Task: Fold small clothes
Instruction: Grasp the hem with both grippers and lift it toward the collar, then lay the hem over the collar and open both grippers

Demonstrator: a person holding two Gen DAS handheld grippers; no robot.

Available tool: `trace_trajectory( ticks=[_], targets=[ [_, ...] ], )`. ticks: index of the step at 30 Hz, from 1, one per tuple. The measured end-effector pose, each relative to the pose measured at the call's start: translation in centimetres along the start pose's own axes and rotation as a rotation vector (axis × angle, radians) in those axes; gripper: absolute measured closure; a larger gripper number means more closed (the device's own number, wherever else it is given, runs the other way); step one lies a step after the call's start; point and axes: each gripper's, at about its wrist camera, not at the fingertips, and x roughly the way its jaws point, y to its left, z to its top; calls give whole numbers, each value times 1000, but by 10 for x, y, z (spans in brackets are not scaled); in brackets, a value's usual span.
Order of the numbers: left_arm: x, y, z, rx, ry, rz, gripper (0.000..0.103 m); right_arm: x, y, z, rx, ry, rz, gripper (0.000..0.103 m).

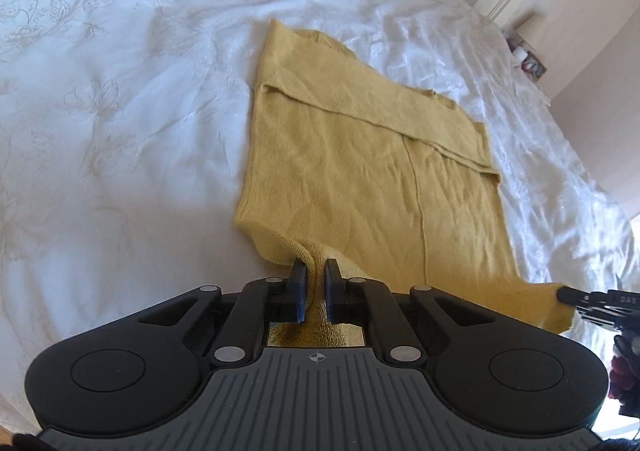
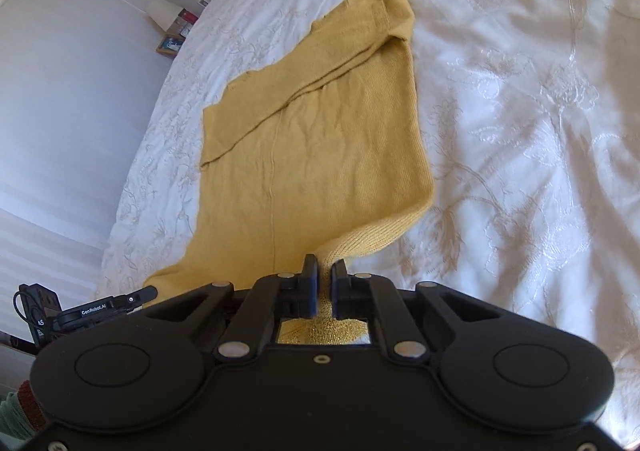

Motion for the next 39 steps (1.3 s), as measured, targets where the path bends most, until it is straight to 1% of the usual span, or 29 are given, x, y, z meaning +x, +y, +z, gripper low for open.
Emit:
trace_trajectory(
  ticks=[7, 9, 13, 16, 18, 20, 23, 29, 33, 36, 37, 38, 39],
  targets=[
    [13, -3, 64, 3, -73, -46, 94, 5, 9, 54, 90, -136, 28, 90],
    [21, 0, 81, 7, -82, -57, 94, 12, 10, 73, 118, -177, 20, 90],
    [44, 8, 116, -1, -95, -75, 94, 32, 13, 107, 158, -230, -10, 90],
    [63, 13, 139, -2, -89, -91, 94, 50, 11, 127, 194, -254, -36, 90],
    [75, 14, 150, 15, -85, -95, 94, 61, 9, 138, 223, -267, -50, 90],
    [86, 15, 159, 24, -76, -92, 94, 71, 7, 148, 241, -270, -67, 90],
    [101, 20, 170, 8, -64, -90, 94, 84, 2, 159, 265, -266, -89, 90],
    [128, 25, 188, -17, -49, -68, 94, 107, -5, 181, 267, -233, -138, 90],
    [144, 22, 201, -8, -46, -45, 94, 120, -14, 194, 281, -212, -161, 90],
    [154, 21, 210, -17, -46, -16, 91, 131, -21, 204, 284, -195, -169, 88],
    [157, 22, 213, -29, -50, -10, 88, 133, -24, 206, 287, -193, -170, 84],
    [159, 23, 217, -41, -57, -3, 82, 135, -26, 209, 294, -191, -169, 82],
    [160, 25, 221, -55, -69, 6, 79, 136, -28, 210, 298, -194, -170, 81]
  ],
)
